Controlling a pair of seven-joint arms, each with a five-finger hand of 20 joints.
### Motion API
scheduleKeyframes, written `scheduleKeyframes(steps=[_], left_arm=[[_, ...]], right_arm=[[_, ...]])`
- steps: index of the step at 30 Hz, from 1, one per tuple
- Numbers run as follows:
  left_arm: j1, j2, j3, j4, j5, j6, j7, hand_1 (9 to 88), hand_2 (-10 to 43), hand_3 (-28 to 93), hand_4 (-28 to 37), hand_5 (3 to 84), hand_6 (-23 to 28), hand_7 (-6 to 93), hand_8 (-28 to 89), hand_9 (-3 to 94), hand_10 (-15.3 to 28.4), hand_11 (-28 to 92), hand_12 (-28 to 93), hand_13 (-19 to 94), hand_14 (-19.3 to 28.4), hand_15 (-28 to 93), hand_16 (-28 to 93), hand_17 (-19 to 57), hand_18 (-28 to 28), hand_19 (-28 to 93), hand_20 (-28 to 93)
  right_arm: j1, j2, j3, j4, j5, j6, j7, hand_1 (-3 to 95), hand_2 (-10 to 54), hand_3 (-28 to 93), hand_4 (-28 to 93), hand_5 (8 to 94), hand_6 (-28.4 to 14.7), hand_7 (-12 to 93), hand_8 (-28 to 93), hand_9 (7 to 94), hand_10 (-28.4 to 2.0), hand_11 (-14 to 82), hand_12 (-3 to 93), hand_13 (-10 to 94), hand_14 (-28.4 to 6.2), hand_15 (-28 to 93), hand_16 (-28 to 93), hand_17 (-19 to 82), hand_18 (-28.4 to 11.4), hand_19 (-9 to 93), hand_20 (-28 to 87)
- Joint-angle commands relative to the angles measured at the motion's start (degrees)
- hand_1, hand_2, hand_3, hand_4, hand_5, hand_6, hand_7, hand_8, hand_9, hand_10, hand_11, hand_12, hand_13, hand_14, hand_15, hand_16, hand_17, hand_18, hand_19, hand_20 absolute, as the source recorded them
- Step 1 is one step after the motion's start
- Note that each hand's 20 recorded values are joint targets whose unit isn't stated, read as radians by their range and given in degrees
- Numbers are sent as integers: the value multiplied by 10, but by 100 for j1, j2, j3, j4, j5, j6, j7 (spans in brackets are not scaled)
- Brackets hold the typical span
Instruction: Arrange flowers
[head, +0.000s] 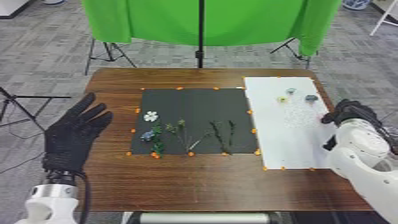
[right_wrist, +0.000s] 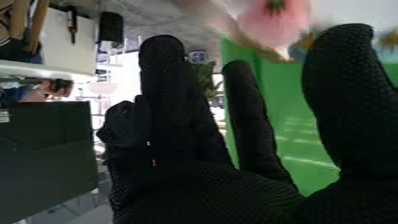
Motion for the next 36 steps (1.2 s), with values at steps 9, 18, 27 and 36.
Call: scheduleKeyframes(steps=[9,18,27,36], left_arm=[[15,-33,107,35,-35,13,3,242,56,805,-231,402,107,117,-87,354,206,254,114,264,282,528,-88,-80,269,552,199],[23,-64,62,53,-46,3,-57,241,55,805,-230,405,109,116,-86,356,205,256,113,265,282,528,-88,-80,268,552,198],[239,-68,-47,-11,-82,133,34,239,55,804,-234,405,109,116,-86,357,206,255,113,265,281,528,-88,-81,269,553,198],[214,-240,-157,-40,-18,67,-176,228,60,803,-249,399,107,117,-86,356,206,254,114,265,283,528,-88,-78,274,565,208]], right_arm=[[1155,25,-1732,851,-382,700,146,485,-95,654,-283,660,46,141,-110,702,-131,190,134,660,-96,696,115,309,-228,932,502],[1056,72,-1854,552,-906,1369,-18,662,-95,492,-283,892,39,123,5,936,-60,177,284,792,-53,702,188,377,-214,932,555],[1559,-782,-2270,-565,-1378,1491,-1584,641,-95,544,-283,902,30,132,8,937,-66,245,257,808,-48,707,198,392,-214,932,580],[2458,-2635,-3502,64,-1627,1091,-3081,596,-95,610,-283,898,29,132,15,937,-65,245,272,785,-55,719,202,369,-210,932,583]])
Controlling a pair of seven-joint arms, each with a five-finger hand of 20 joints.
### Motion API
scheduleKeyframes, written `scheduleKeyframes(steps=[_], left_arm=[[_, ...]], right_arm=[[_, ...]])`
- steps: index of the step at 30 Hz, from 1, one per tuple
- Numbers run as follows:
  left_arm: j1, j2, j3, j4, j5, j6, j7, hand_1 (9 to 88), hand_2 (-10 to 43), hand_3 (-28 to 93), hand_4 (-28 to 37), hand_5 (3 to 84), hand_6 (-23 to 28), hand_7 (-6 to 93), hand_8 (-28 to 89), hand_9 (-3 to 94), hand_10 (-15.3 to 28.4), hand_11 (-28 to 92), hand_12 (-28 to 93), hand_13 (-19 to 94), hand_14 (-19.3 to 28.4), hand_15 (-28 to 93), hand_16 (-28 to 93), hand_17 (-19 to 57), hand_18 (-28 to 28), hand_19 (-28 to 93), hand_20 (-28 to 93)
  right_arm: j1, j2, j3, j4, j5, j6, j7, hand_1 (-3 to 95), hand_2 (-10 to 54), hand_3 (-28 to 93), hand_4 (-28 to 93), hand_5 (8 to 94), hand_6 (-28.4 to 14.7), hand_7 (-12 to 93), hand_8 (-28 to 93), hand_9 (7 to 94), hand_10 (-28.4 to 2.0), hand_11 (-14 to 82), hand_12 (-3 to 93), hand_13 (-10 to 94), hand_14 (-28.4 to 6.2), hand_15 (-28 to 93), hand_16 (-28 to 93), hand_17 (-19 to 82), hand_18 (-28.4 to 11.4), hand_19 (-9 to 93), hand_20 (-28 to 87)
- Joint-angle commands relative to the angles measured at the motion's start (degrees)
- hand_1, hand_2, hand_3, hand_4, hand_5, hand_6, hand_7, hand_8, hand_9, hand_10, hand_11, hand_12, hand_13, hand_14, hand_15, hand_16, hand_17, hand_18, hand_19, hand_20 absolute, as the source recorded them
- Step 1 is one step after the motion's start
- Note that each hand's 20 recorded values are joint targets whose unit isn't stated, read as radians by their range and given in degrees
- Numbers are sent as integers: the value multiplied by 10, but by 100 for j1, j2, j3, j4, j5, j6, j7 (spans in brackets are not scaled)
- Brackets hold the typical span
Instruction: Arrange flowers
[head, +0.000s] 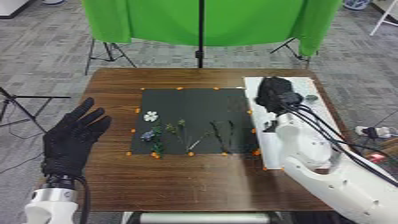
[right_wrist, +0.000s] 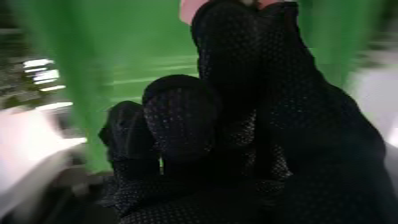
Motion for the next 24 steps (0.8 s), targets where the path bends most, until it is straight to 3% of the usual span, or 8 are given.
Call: scheduleKeyframes(steps=[1,5,8,10,12,15,19,24], left_arm=[[39,-219,-132,-45,68,3,-261,228,60,804,-249,398,107,117,-86,356,206,254,114,266,283,529,-88,-78,273,565,208],[-165,-238,-102,5,119,-96,-433,230,59,806,-247,399,108,117,-86,356,205,253,114,265,283,530,-87,-77,273,563,209],[-254,-271,-142,2,270,-306,-653,233,58,807,-246,400,108,117,-86,357,207,253,114,265,283,529,-88,-77,272,562,209],[-324,-273,-131,6,272,-338,-722,234,58,808,-245,401,108,117,-86,357,207,254,114,265,283,528,-88,-77,272,561,209],[-335,-251,-130,11,288,-300,-703,234,58,807,-243,401,109,117,-86,357,206,253,114,265,283,528,-88,-77,272,560,208],[-384,-307,-145,40,342,-414,-901,236,58,806,-240,402,109,116,-86,357,206,253,114,265,283,528,-88,-78,272,560,208],[-538,-312,-32,103,344,-493,-923,237,57,805,-239,401,109,115,-86,356,206,252,113,264,283,527,-88,-79,271,559,207],[-591,-301,-15,125,370,-563,-942,237,57,806,-237,401,109,114,-85,356,206,251,114,264,283,527,-87,-79,272,559,207]], right_arm=[[648,-2123,-901,574,-370,-450,-1085,584,-95,624,-283,897,30,132,18,937,-64,246,276,778,-58,721,202,357,-210,932,578],[799,-2559,-1122,1018,-334,-499,-1005,570,-95,635,-283,891,36,131,16,937,-63,248,284,762,-63,724,198,336,-212,932,557],[844,-2679,-1184,1232,-210,-573,-938,569,-95,631,-283,887,40,130,13,933,-65,251,289,755,-66,728,197,331,-213,932,550],[851,-2692,-1213,1300,-208,-599,-875,565,-95,629,-283,886,42,130,10,928,-68,262,288,752,-67,731,196,327,-215,932,547],[949,-2709,-1353,1385,-177,-638,-781,563,-95,626,-283,883,45,131,7,921,-71,281,275,748,-70,735,193,324,-215,932,544],[1024,-2798,-1485,1524,-158,-850,-616,560,-95,621,-283,877,49,130,2,911,-73,295,274,744,-71,739,192,318,-216,932,542],[1187,-2816,-1736,1606,-135,-874,-382,550,-95,607,-283,841,55,126,-13,879,-82,310,263,713,-76,747,183,300,-216,932,522],[1340,-2832,-1940,1648,-262,-1002,-19,534,-95,599,-283,795,52,119,-25,854,-82,321,258,692,-80,758,176,290,-215,932,512]])
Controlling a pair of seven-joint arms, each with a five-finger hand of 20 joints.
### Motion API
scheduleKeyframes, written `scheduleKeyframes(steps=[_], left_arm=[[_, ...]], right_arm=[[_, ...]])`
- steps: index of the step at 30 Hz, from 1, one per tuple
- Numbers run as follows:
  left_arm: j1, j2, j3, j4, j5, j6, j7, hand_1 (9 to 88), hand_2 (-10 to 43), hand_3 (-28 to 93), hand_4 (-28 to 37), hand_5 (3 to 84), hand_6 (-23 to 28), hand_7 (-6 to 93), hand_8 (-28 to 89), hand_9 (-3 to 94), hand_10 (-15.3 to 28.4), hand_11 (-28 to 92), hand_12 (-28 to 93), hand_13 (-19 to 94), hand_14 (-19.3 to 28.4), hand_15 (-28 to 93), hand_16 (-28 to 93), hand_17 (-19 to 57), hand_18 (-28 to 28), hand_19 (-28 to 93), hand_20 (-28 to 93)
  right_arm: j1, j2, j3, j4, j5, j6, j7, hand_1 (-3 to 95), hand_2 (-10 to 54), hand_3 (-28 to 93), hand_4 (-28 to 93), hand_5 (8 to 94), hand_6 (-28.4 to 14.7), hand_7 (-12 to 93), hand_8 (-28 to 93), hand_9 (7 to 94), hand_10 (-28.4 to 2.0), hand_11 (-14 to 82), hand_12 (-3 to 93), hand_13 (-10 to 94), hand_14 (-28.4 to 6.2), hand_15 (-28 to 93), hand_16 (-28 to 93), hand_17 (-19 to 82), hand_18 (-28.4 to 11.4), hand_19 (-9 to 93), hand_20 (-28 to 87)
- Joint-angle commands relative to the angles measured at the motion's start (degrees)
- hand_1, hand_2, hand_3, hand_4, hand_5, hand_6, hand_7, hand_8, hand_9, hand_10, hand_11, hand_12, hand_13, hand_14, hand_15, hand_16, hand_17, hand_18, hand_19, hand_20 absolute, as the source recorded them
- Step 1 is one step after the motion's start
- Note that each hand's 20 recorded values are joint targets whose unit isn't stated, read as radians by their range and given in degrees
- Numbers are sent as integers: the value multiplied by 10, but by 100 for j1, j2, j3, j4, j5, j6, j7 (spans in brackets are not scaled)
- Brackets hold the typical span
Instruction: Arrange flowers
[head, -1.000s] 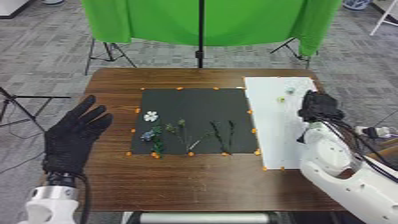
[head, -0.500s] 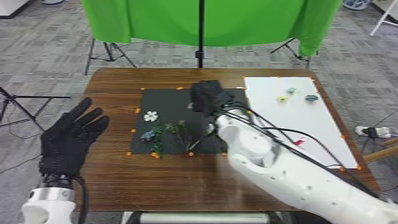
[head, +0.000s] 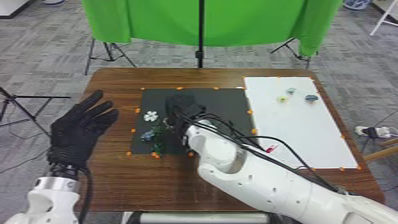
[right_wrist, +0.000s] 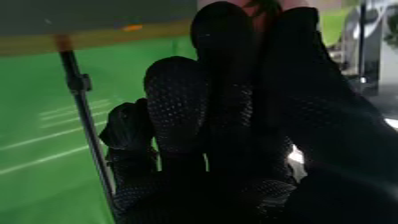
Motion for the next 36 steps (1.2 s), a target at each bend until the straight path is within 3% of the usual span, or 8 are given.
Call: scheduleKeyframes(steps=[1,6,9,18,20,22,30,36], left_arm=[[-97,-69,69,94,77,-194,-130,237,57,807,-236,401,109,114,-85,356,207,251,114,264,283,527,-87,-79,272,559,207],[-56,-72,66,90,68,-171,-117,238,56,809,-231,401,109,114,-85,355,207,250,114,262,283,526,-87,-79,272,559,207],[-48,-78,76,91,57,-168,-108,240,57,807,-231,401,108,114,-85,355,207,250,114,262,282,524,-87,-79,272,559,207],[137,-109,28,70,13,-109,-51,240,56,808,-229,402,109,114,-85,355,207,250,115,263,282,526,-87,-79,271,558,207],[265,-135,25,58,-59,5,12,239,56,808,-230,403,109,114,-85,355,206,251,115,263,282,526,-87,-79,271,558,207],[440,-131,-25,16,-68,31,125,240,56,808,-230,403,109,114,-85,355,206,251,115,262,282,525,-87,-79,271,558,208],[644,-6,56,-23,-221,176,426,236,58,806,-235,402,109,115,-85,356,206,253,115,262,282,526,-86,-78,271,559,210],[705,20,112,-19,-255,243,558,232,59,806,-243,401,108,115,-85,356,206,254,115,262,283,526,-86,-78,271,559,211]], right_arm=[[272,-44,-247,71,-165,-191,528,529,-95,601,-283,788,52,120,-26,851,-81,322,259,689,-81,759,175,290,-216,932,511],[175,-105,-81,11,-266,-430,521,487,-95,648,-283,752,48,127,-37,835,-88,352,247,684,-87,772,177,288,-218,932,511],[34,-132,89,-99,-376,-705,432,425,-95,726,-283,696,41,133,-114,810,-98,409,209,674,-94,790,185,282,-223,932,524],[-42,-18,296,-458,-374,-736,447,390,-95,726,-283,633,20,132,-122,744,-114,536,218,645,-106,869,200,274,-230,932,553],[-133,90,491,-644,-300,-674,488,388,-95,725,-283,629,18,132,-122,738,-115,541,215,642,-107,871,199,273,-231,932,555],[-147,323,616,-862,-200,-575,581,380,-95,727,-283,627,17,130,-122,734,-118,541,212,637,-108,870,197,271,-232,932,557],[-319,1795,1573,-1603,436,-58,1196,372,-95,726,-283,602,4,124,-120,710,-133,448,174,604,-121,838,169,253,-233,931,547],[-178,2850,1710,-1324,952,507,1812,370,-95,728,-283,596,-1,122,-118,693,-142,354,153,587,-128,816,148,249,-234,931,543]])
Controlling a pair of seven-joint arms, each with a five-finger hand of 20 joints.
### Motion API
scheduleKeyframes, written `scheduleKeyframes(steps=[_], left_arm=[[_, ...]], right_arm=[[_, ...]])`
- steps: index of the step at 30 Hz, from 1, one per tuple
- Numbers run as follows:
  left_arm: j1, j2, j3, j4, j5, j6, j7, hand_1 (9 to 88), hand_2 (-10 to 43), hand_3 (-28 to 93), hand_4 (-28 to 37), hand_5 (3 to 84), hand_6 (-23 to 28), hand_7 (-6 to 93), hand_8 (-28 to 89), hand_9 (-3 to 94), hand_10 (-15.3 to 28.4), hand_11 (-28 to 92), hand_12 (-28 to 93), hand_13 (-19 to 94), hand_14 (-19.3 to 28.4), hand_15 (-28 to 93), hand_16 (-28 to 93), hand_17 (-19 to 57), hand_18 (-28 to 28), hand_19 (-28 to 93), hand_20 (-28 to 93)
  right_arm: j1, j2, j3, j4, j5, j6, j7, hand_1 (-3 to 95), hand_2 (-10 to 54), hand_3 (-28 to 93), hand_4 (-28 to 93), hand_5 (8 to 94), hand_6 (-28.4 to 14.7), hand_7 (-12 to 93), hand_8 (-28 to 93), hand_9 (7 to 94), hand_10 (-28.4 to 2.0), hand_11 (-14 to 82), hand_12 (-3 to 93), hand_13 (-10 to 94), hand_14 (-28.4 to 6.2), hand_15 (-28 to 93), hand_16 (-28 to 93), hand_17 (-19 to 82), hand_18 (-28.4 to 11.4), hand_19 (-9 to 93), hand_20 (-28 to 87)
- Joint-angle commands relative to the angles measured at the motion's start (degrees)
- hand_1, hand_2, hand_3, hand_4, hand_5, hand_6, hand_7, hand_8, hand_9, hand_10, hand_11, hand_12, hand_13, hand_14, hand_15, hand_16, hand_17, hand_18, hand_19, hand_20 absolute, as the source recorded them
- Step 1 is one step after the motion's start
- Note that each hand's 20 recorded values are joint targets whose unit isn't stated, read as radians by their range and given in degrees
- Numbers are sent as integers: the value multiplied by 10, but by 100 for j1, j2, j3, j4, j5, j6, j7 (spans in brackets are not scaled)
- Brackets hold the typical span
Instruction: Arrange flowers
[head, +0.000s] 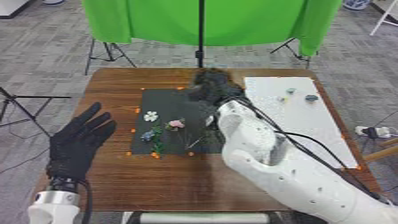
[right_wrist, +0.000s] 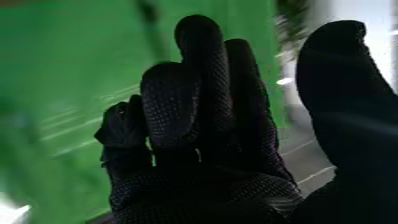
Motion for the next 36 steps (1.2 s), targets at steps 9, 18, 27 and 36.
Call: scheduleKeyframes(steps=[9,18,27,36], left_arm=[[157,68,162,-19,-97,137,180,229,60,806,-247,401,108,116,-86,356,206,252,114,263,283,526,-86,-77,271,558,212],[107,31,186,0,-77,118,142,231,60,806,-245,401,109,116,-85,356,205,255,115,262,283,527,-87,-77,272,559,213],[-69,-108,203,62,27,-33,-90,234,61,806,-243,398,109,118,-86,356,206,255,114,264,283,528,-88,-77,272,558,213],[-45,-105,173,44,23,0,-55,235,61,806,-244,398,109,118,-86,357,207,255,113,263,283,527,-88,-78,272,558,213]], right_arm=[[366,1814,293,1285,793,-4,769,359,-95,753,-283,547,-2,136,-123,588,-168,245,139,534,-134,791,124,227,-222,929,539],[521,1393,-200,1852,720,-174,652,352,-95,760,-283,523,22,152,-130,564,-169,229,141,517,-136,797,106,215,-217,922,545],[709,1075,-795,2623,-45,34,901,464,-95,685,-283,695,48,152,-92,728,-117,248,149,623,-96,767,130,276,-218,930,530],[883,1343,-1296,2688,-214,1232,1105,638,-95,559,-283,902,37,147,15,937,-57,170,307,790,-36,707,196,382,-198,932,576]])
